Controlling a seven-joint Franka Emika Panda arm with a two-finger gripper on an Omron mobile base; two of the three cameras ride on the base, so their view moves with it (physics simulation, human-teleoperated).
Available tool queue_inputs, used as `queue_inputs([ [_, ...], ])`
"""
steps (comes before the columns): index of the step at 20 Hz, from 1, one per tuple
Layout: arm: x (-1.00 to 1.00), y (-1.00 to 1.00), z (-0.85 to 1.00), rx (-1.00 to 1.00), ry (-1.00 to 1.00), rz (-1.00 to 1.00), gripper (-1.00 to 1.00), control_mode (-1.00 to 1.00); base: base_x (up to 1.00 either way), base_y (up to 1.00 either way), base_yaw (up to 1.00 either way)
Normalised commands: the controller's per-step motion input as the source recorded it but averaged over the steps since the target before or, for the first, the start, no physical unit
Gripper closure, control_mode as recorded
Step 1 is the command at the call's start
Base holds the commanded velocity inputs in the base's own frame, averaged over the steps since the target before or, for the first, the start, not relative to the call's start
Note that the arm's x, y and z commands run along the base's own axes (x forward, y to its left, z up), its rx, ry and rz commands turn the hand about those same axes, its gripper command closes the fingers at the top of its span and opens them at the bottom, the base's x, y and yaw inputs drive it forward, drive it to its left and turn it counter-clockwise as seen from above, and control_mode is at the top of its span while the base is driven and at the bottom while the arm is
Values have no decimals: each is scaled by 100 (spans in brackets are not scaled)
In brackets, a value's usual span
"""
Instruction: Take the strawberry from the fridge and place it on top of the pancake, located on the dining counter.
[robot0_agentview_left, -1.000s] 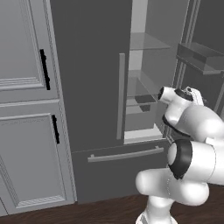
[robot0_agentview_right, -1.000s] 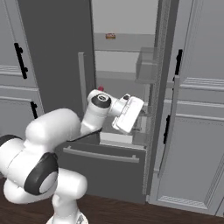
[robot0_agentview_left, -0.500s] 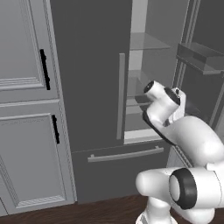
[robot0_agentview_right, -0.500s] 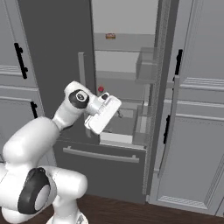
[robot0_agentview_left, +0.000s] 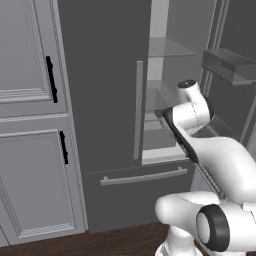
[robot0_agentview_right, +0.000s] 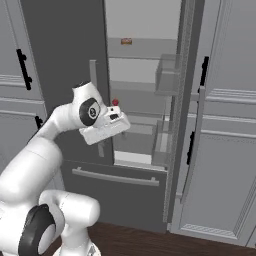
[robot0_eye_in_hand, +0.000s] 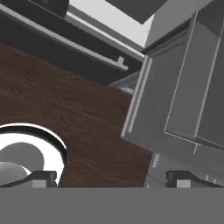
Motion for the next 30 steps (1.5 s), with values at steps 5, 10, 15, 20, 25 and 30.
queue_inputs([
  [5,22,63,52,37,-76,-43,-100,-100,0,0,0],
  [10,21,86,35,14,-65,-31,-100,-100,0,0,0],
  [15,23,69,36,5,-37,-6,-100,-100,0,0,0],
  [20,63,8,41,16,0,25,-100,-100,0,0,0],
  [25,44,16,6,0,12,23,-100,-100,0,0,0],
  [30,14,18,0,-1,0,-13,-100,-100,0,0,0],
])
